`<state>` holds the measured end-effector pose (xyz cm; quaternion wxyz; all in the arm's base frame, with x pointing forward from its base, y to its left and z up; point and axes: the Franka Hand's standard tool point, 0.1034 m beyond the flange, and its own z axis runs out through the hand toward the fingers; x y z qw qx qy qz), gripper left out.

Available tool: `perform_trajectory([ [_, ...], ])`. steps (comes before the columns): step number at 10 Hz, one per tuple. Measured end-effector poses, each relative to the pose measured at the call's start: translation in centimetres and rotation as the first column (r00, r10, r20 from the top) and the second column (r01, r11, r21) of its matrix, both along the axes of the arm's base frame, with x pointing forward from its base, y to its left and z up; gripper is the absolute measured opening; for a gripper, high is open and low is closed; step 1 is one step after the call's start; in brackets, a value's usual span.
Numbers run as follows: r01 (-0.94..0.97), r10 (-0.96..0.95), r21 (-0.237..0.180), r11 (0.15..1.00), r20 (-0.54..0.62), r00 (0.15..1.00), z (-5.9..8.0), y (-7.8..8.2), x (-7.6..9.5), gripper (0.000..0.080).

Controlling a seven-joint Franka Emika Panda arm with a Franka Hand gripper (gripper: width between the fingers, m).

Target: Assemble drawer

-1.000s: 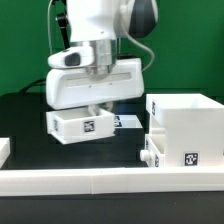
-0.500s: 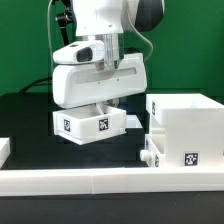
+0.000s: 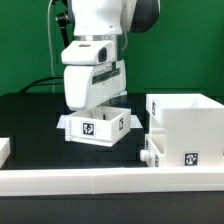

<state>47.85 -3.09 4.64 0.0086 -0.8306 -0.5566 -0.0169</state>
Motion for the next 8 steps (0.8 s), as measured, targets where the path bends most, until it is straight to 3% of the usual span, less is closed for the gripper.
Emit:
perform_trajectory([
  [3, -0.187, 0.187, -0.006, 0.982, -0.002, 0.982, -0.1, -0.2, -0.1, 0.0041],
  [6, -0.248, 0.248, -0.009, 0.969, -0.019, 0.969, 1.6, -0.5, 2.5, 0.0041],
  [8, -0.247, 0.247, -0.009, 0.969, -0.018, 0.969, 1.6, -0.5, 2.7, 0.0041],
])
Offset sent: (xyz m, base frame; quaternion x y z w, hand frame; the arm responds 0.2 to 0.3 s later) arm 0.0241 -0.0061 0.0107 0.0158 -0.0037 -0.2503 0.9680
